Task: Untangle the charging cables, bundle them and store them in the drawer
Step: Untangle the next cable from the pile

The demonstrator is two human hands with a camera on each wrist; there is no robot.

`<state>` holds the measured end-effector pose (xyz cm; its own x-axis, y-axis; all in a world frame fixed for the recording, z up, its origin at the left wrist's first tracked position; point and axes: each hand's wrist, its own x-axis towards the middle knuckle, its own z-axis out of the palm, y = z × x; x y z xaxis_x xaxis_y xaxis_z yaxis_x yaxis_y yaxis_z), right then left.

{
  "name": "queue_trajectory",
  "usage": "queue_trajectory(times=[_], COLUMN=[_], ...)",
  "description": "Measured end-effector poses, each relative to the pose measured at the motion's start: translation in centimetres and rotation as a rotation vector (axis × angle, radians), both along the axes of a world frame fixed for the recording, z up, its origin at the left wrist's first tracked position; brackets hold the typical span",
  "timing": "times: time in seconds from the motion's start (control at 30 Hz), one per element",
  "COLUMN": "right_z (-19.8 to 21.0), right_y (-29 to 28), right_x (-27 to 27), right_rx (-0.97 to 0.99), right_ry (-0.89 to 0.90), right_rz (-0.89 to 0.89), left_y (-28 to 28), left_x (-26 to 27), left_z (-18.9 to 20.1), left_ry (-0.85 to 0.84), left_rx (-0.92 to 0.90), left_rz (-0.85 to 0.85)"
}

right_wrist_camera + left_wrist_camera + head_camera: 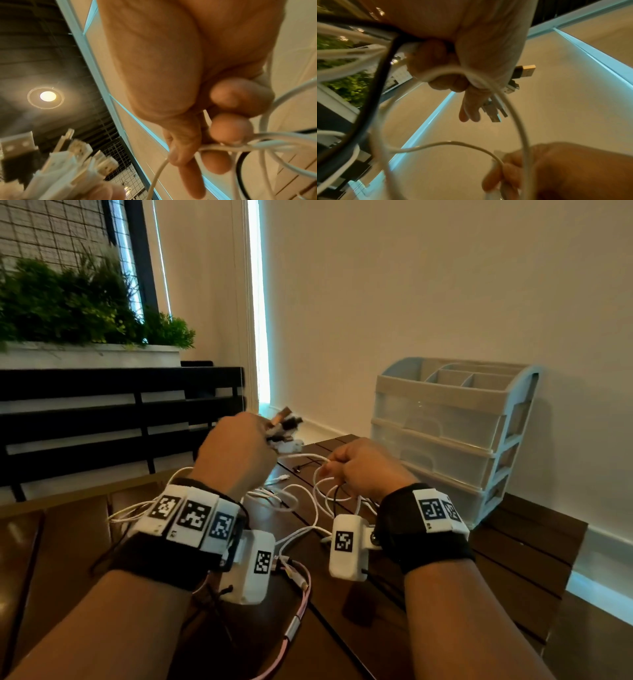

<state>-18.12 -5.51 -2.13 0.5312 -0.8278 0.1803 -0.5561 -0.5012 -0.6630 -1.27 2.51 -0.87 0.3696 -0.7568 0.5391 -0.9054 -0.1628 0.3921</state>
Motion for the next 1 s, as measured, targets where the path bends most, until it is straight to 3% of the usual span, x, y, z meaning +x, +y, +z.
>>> queue_trajectory(times=[0.17, 0.3, 0.5, 0.63, 0.77, 1.0], right_z=[0.4, 0.5, 0.2, 0.2, 0.2, 0.1], right_y=[0.5, 0.8, 0.4, -0.1, -1.7, -1.5], right_x=[-0.2, -0.2, -0.7, -0.9, -1.5, -1.9], right_rx=[-0.026, 0.026, 0.033, 0.091, -0.055, -0.29], right_ry=[-0.081, -0.094, 0.181, 0.205, 0.43, 0.059], right_rz=[0.058, 0.076, 0.0, -0.105, -0.227, -0.513], left_y=[-0.4, -0.1, 0.4, 0.7, 1.3, 1.9], left_x=[-2.6, -2.7, -1.2, -0.4, 1.5, 1.5], left_z=[-1.4, -1.4, -0.2, 0.2, 0.7, 1.7], left_ry=[-0.078, -0.035, 0.039, 0.113, 0.234, 0.142], left_rx=[0.103, 0.096, 0.02, -0.03, -0.094, -0.09], left_rz=[-0.162, -0.146, -0.109, -0.069, -0.017, 0.015])
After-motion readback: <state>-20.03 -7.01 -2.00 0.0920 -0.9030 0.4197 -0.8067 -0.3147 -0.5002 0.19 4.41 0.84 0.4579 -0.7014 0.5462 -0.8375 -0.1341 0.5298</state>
